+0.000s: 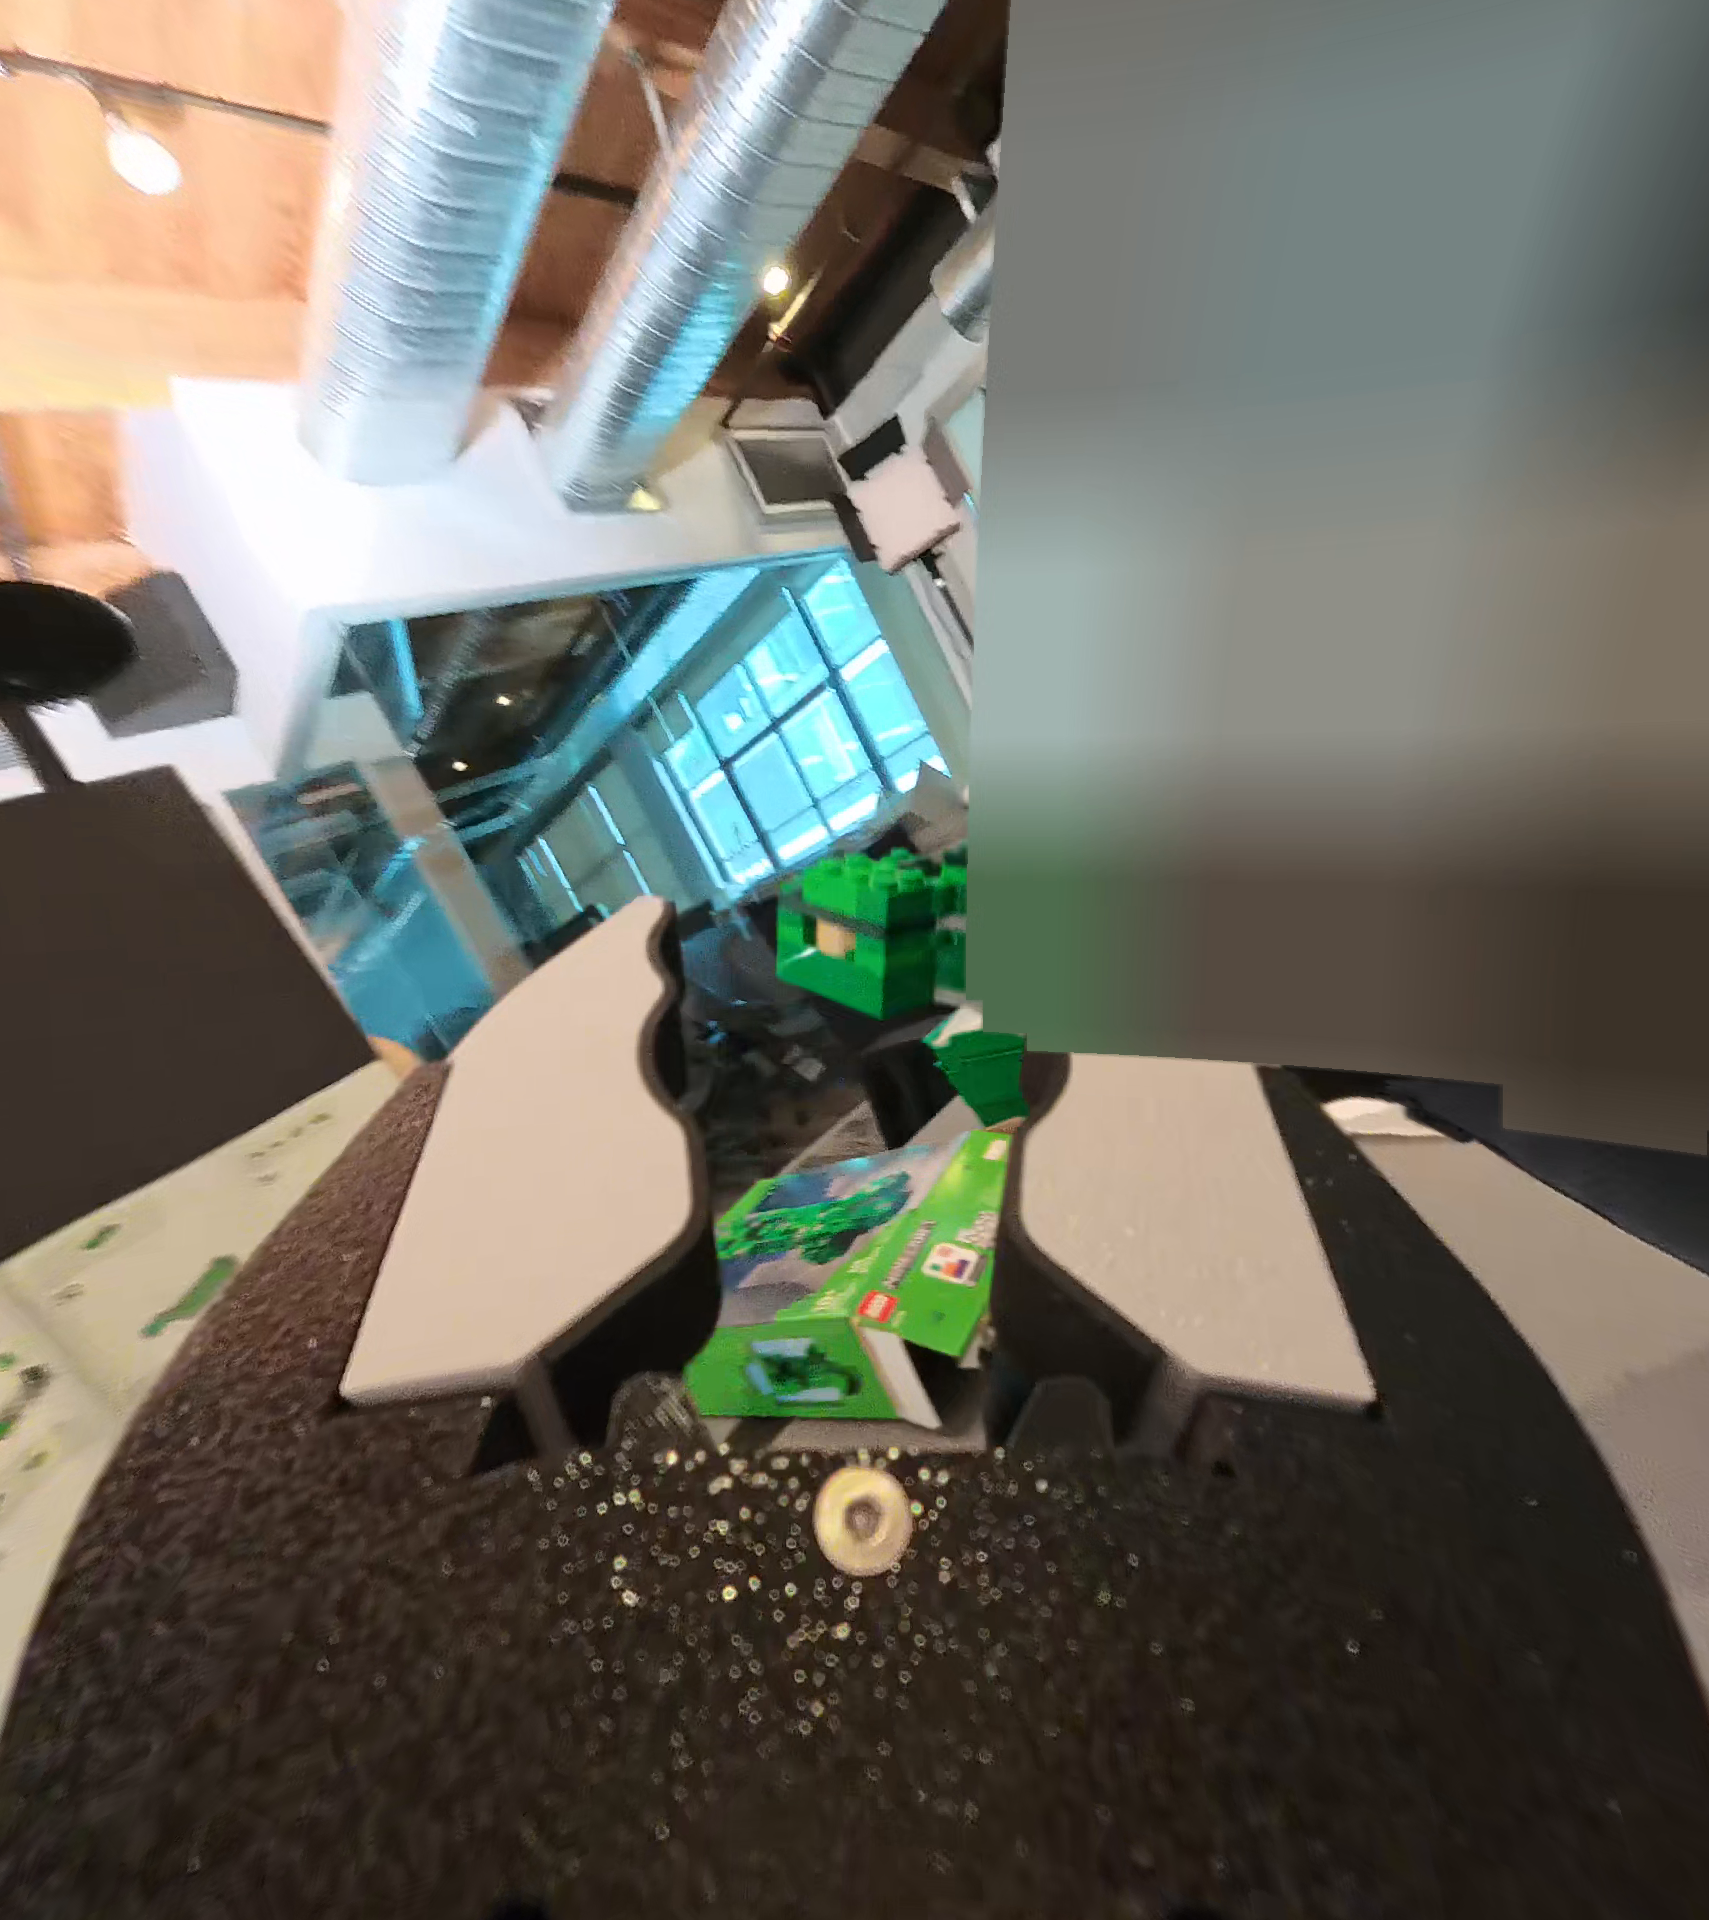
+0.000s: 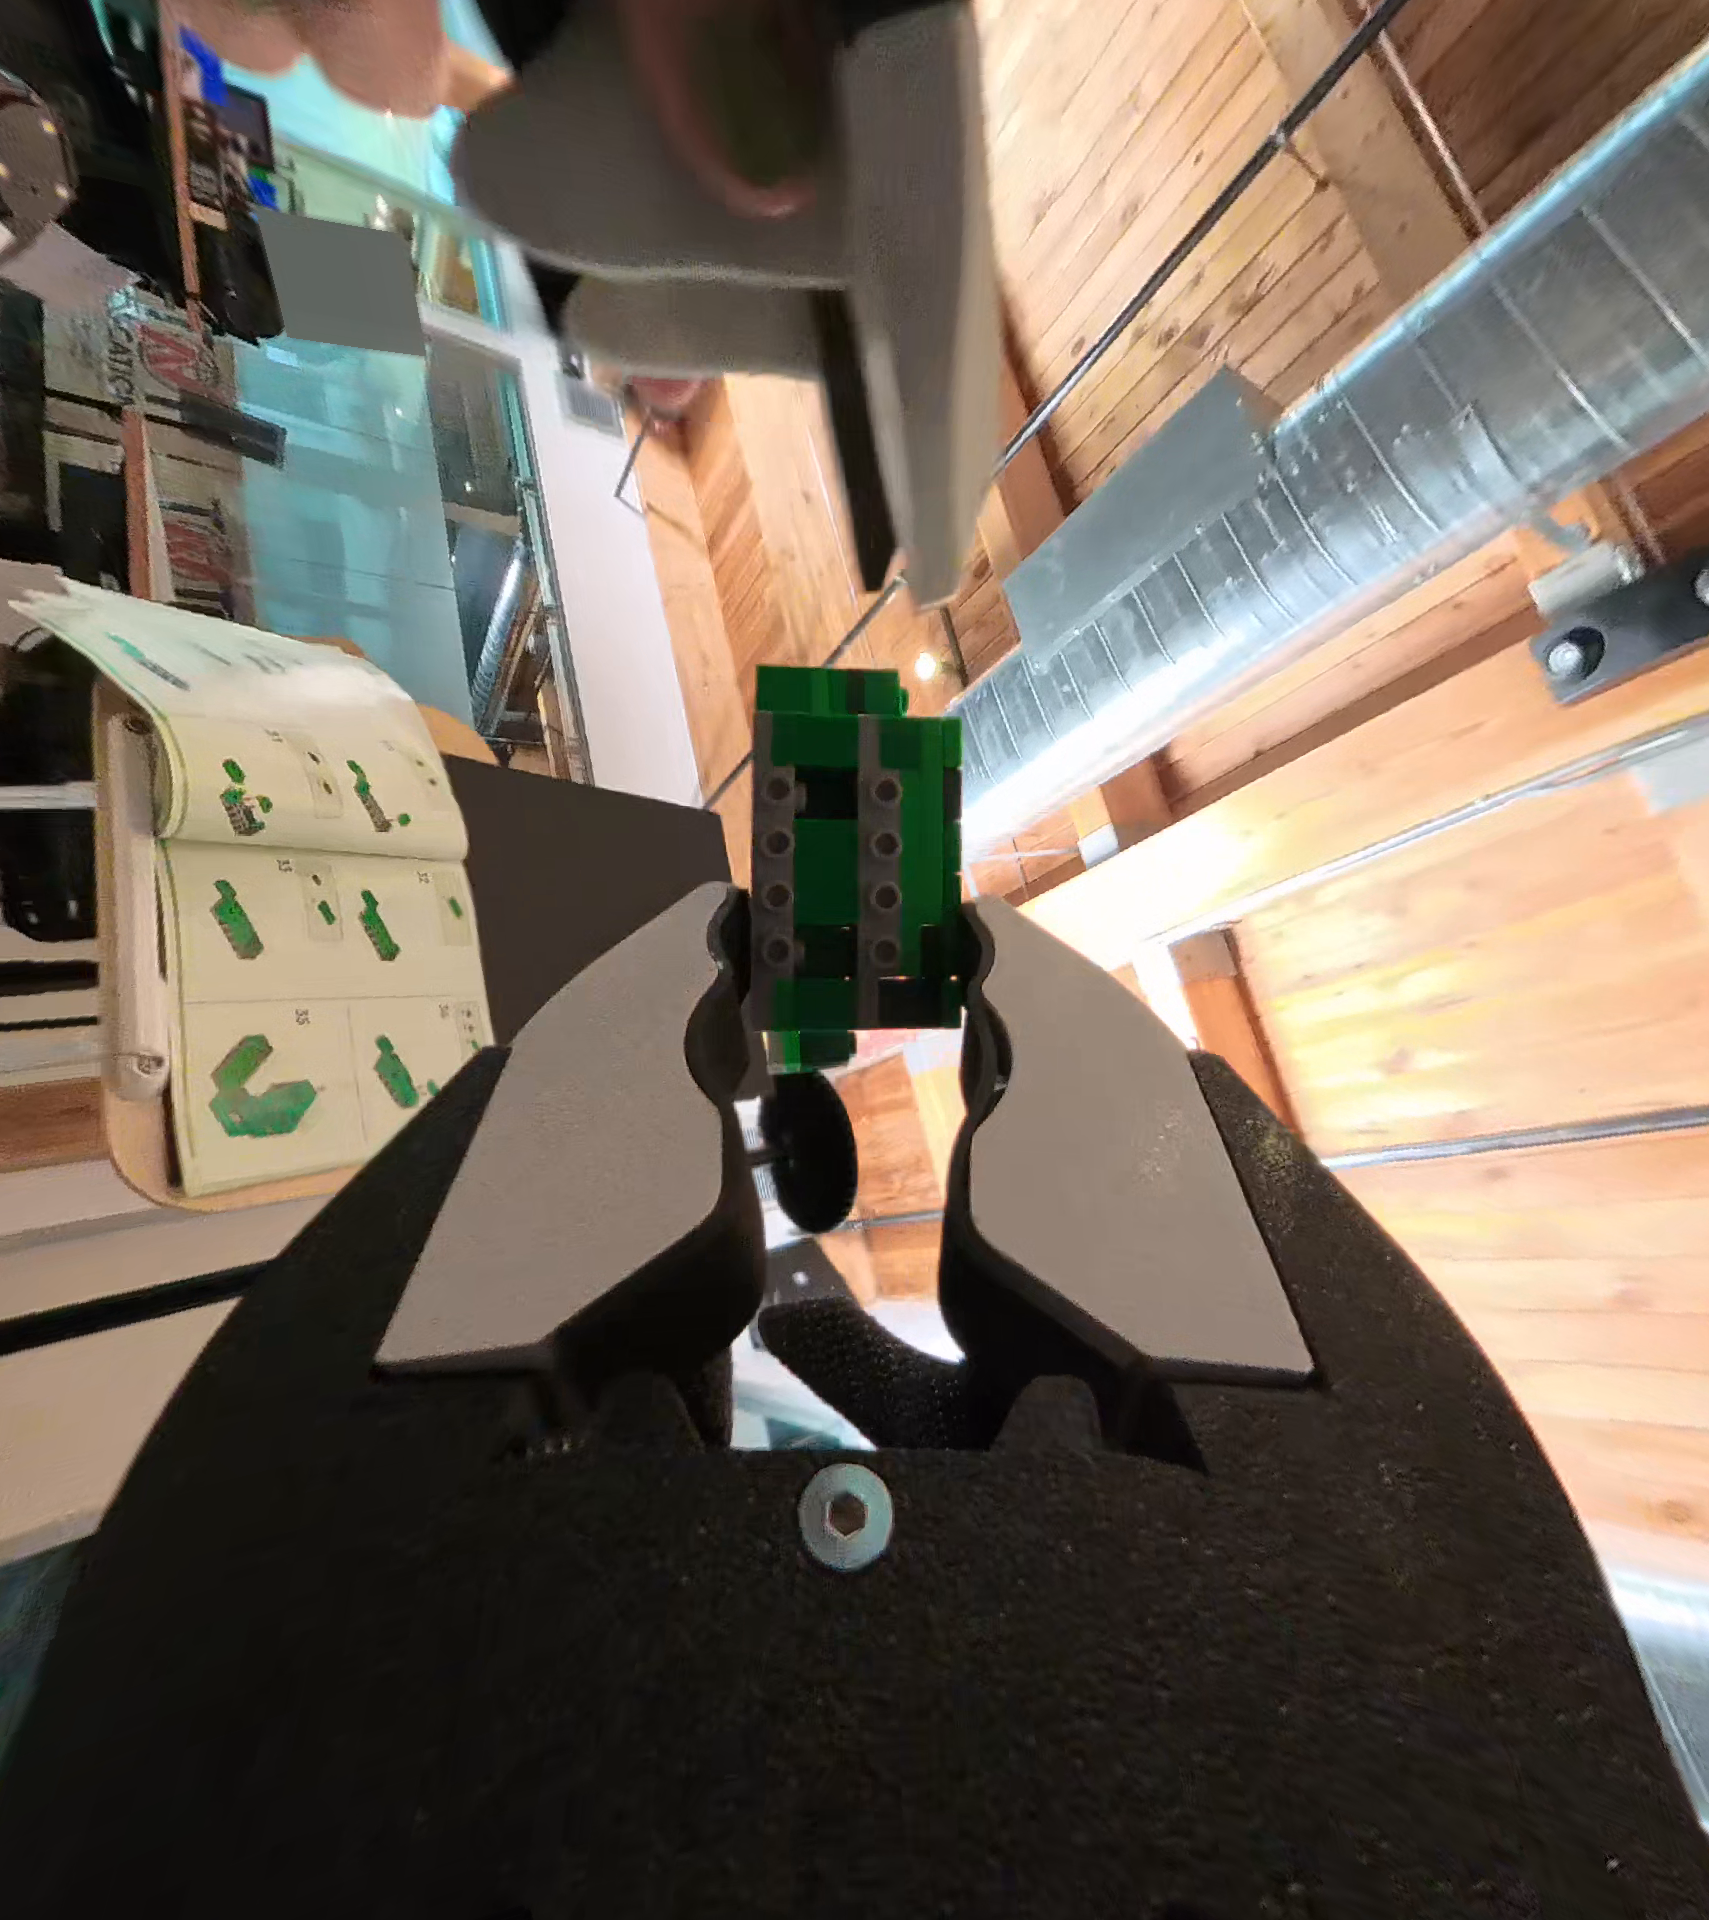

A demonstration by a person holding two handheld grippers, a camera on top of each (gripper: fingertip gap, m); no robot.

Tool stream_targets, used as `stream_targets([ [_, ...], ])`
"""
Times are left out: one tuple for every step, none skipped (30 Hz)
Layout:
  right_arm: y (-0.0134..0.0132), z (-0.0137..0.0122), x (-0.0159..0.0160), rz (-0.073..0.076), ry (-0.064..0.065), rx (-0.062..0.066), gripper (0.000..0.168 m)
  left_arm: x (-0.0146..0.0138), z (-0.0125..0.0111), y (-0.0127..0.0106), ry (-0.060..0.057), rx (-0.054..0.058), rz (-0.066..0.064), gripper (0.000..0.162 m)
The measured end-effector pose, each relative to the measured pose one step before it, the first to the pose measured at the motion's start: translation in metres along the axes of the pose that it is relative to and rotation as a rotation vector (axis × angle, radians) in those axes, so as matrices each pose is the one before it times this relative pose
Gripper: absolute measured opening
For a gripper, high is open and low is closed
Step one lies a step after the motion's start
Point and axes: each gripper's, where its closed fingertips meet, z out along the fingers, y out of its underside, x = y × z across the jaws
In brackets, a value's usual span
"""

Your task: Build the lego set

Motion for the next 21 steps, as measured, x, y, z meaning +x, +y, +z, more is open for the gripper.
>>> stream_targets([
  [-0.00411, 0.00308, -0.01014, 0.0097, -0.0243, 0.0137, 0.037, -0.00325, -0.00855, -0.00022, -0.014, 0.0024, 0.0167, 0.06],
  [-0.00501, 0.00367, -0.01238, 0.0278, -0.0422, 0.0131, 0.037, -0.00222, -0.00881, 0.00379, 0.0021, -0.0204, 0.0119, 0.057],
  [-0.00642, 0.00365, -0.01002, 0.023, -0.0224, 0.0191, 0.037, -0.00229, -0.00813, 0.00756, 0.009, -0.0403, -0.0009, 0.057],
  [-0.00862, 0.00327, -0.00781, 0.0082, -0.0045, 0.0332, 0.037, -0.00179, -0.00774, 0.00957, 0.0159, -0.0481, -0.0107, 0.058],
  [-0.01046, 0.00305, -0.00943, 0.0278, -0.026, 0.0455, 0.037, -0.00113, -0.00719, 0.01006, 0.0228, -0.0461, -0.0258, 0.058],
  [-0.01156, 0.00295, -0.00947, 0.0639, -0.0377, 0.0525, 0.037, -0.00004, -0.00715, 0.00919, 0.0284, -0.0354, -0.0385, 0.061],
  [-0.0115, 0.00265, -0.0065, 0.0702, -0.0188, 0.0585, 0.037, 0.00211, -0.00752, 0.00629, 0.0409, -0.0129, -0.0297, 0.063],
  [-0.01116, 0.00209, -0.00509, 0.0494, -0.0103, 0.064, 0.037, 0.00247, -0.00837, 0.00353, 0.0338, 0.0078, -0.0022, 0.065],
  [-0.00926, 0.00227, -0.00562, 0.0368, -0.0203, 0.0541, 0.037, 0.00313, -0.00862, 0.00364, 0.0259, 0.0079, 0.0393, 0.066],
  [-0.00611, 0.00312, -0.00507, 0.0354, -0.0214, 0.0345, 0.037, 0.00262, -0.00844, 0.00608, 0.0107, -0.0088, 0.0704, 0.067],
  [-0.00401, 0.00369, -0.00451, 0.0415, -0.0232, 0.0247, 0.037, 0.00257, -0.00773, 0.00673, -0.0005, -0.0146, 0.0813, 0.068],
  [-0.00354, 0.00408, -0.00532, 0.047, -0.0328, 0.0261, 0.037, 0.00569, -0.00659, 0.00521, 0.0125, -0.0128, 0.0879, 0.067],
  [-0.00325, 0.00414, -0.00567, 0.0454, -0.0352, 0.0273, 0.037, 0.00664, -0.00519, 0.00373, 0.0098, -0.015, 0.0904, 0.064],
  [-0.00214, 0.00429, -0.00455, 0.0383, -0.0266, 0.0212, 0.037, 0.006, -0.00347, 0.00321, 0.0057, -0.0234, 0.0797, 0.059],
  [-0.00111, 0.00443, -0.00399, 0.0299, -0.0216, 0.0146, 0.037, 0.00371, -0.00148, 0.00435, -0.002, -0.0383, 0.0568, 0.057],
  [-0.0002, 0.00413, -0.00443, 0.0215, -0.0248, 0.0089, 0.037, 0.00266, -0.00038, 0.00529, -0.0014, -0.0444, 0.0419, 0.056],
  [0.00066, 0.0039, -0.00321, 0.0117, -0.0152, 0.0023, 0.037, 0.00226, -0.00024, 0.00468, 0.0011, -0.0354, 0.0319, 0.052],
  [0.00123, 0.00337, -0.00275, 0.0052, -0.0112, -0.0019, 0.037, 0.00096, -0.00065, 0.00397, -0.0045, -0.0255, 0.0234, 0.048],
  [0.00144, 0.00291, -0.00344, 0.0037, -0.0163, -0.0037, 0.037, -0.00118, -0.00128, 0.00361, -0.0175, -0.019, 0.0156, 0.042],
  [0.00169, 0.00254, -0.00301, 0.0065, -0.0126, -0.0063, 0.037, -0.00088, -0.00111, 0.00445, -0.0105, -0.0232, 0.0106, 0.035],
  [0.00194, 0.00234, -0.00185, 0.0072, -0.005, -0.0093, 0.037, 0.00056, -0.00081, 0.00341, -0.0012, -0.016, 0.0099, 0.034],
])
